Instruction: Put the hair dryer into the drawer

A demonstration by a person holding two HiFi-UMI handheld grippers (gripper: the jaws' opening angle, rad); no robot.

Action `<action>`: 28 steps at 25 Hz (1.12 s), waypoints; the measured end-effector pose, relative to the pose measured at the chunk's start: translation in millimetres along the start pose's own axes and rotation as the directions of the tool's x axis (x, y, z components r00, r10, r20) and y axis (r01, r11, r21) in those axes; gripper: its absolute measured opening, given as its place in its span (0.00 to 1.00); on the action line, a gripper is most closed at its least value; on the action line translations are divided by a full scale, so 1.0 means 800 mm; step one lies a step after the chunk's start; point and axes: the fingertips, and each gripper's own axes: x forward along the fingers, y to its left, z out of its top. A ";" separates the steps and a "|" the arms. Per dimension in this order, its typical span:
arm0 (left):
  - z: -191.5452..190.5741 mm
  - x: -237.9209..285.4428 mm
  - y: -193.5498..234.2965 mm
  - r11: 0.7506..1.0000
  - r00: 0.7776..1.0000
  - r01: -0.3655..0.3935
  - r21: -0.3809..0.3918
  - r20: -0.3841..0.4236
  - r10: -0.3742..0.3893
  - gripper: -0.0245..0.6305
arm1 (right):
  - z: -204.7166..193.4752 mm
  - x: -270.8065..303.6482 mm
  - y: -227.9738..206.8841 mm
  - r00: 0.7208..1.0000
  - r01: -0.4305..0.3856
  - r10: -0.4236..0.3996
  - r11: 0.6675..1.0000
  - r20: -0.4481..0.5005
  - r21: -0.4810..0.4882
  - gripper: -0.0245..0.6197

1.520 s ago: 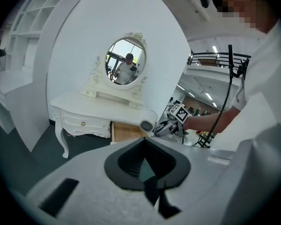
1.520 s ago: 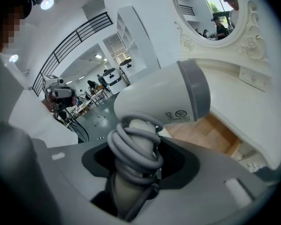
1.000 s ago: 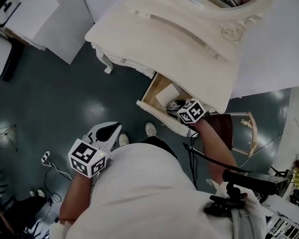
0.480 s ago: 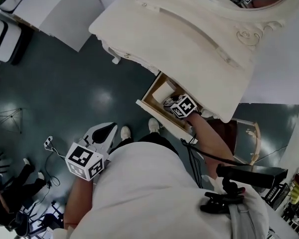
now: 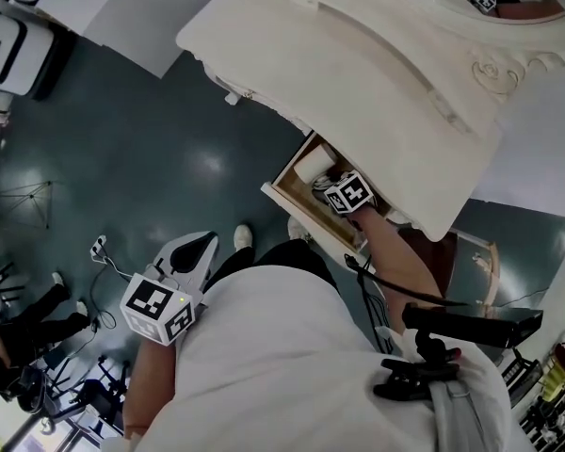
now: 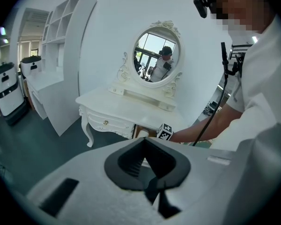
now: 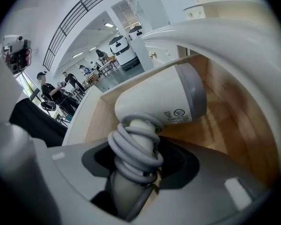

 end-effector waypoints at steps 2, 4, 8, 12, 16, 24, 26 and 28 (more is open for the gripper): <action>0.001 0.002 0.002 1.000 1.000 -0.005 -0.003 -0.007 0.005 0.03 | 0.003 0.002 -0.002 1.000 0.013 -0.013 1.000 0.001 -0.007 0.41; 0.001 0.004 0.002 1.000 1.000 -0.009 -0.002 -0.012 0.009 0.03 | 0.004 0.005 -0.004 1.000 0.019 -0.019 1.000 0.002 -0.013 0.41; 0.003 0.008 -0.003 1.000 1.000 -0.015 0.007 -0.016 0.015 0.03 | -0.001 0.007 -0.007 0.999 0.045 -0.045 0.998 0.009 -0.041 0.41; 0.008 0.012 -0.005 1.000 1.000 -0.019 0.010 -0.022 0.019 0.03 | -0.002 0.006 -0.012 0.998 0.061 -0.059 0.996 0.024 -0.066 0.42; 0.008 0.011 -0.006 0.999 0.999 -0.031 0.011 -0.026 0.031 0.03 | 0.002 0.008 -0.014 0.996 0.082 -0.079 0.993 0.038 -0.084 0.45; 0.011 0.017 -0.015 0.999 0.999 -0.034 0.008 -0.036 0.034 0.03 | 0.004 0.007 -0.015 0.993 0.110 -0.105 0.988 0.046 -0.112 0.46; 0.012 0.019 -0.017 0.999 0.999 -0.034 0.008 -0.038 0.034 0.03 | 0.005 0.006 -0.015 0.993 0.112 -0.106 0.987 0.054 -0.112 0.46; 0.012 0.022 -0.020 0.999 0.999 -0.033 0.007 -0.039 0.034 0.03 | 0.005 0.005 -0.015 0.993 0.113 -0.107 0.987 0.057 -0.111 0.46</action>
